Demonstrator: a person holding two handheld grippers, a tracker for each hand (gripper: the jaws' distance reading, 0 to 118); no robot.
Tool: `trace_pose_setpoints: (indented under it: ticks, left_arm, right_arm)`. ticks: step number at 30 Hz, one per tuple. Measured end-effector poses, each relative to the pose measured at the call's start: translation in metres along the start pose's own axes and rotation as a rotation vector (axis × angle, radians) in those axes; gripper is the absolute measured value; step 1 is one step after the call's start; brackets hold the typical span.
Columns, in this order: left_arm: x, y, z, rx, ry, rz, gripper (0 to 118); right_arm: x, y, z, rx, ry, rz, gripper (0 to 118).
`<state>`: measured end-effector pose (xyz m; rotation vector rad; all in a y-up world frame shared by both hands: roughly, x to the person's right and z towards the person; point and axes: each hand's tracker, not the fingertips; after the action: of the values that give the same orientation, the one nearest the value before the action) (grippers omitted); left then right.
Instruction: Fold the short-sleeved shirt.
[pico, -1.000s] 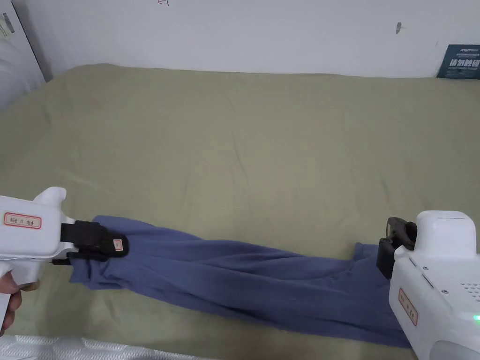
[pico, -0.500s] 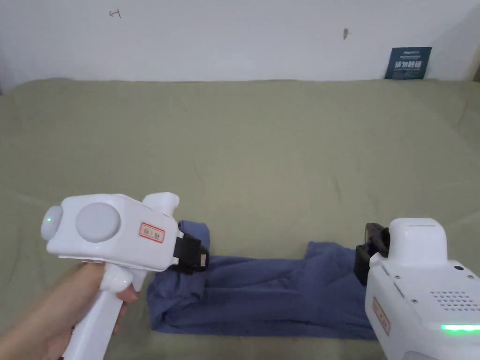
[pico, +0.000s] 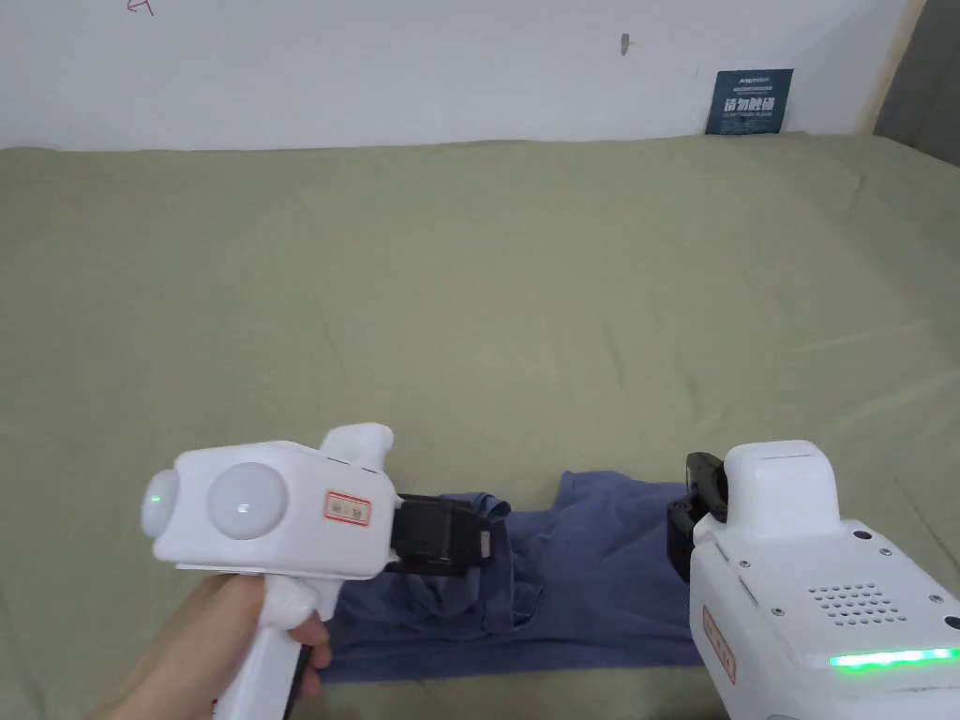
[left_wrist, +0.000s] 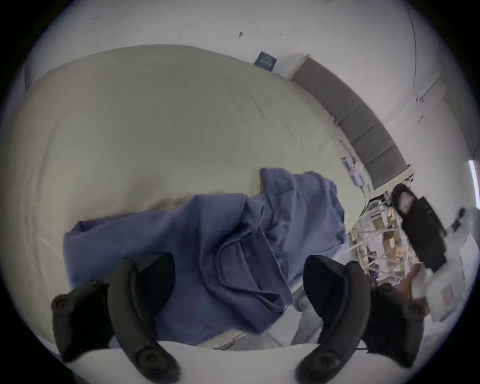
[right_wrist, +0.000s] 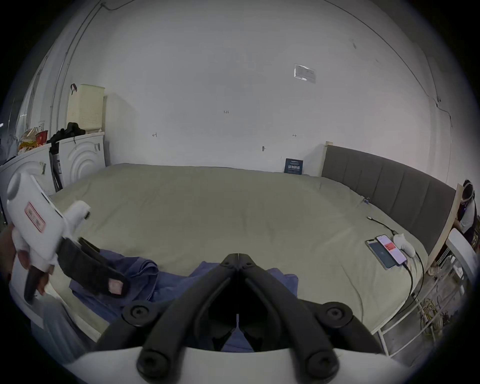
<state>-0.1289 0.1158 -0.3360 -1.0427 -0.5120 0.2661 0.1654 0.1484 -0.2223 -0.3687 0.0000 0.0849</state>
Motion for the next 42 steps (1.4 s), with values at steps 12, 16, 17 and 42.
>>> trace_pose_setpoints:
  ticks: [12,16,17,42]
  left_arm:
    - [-0.050,-0.009,0.002,0.018,-0.078,0.226,0]
    - [-0.026,-0.018,-0.070,-0.114,-0.186,0.257,0]
    - [-0.017,-0.021,-0.085,-0.140,-0.186,0.243,0]
    - [-0.104,-0.028,0.072,0.102,-0.081,0.287,0]
  right_arm:
    - [-0.006,0.003,-0.003,0.000,0.033,-0.014,0]
    - [-0.003,0.000,-0.004,-0.010,0.025,-0.014,0]
    - [-0.002,-0.001,-0.005,-0.015,0.021,-0.015,0]
    - [-0.020,0.010,-0.013,-0.012,0.055,-0.007,0]
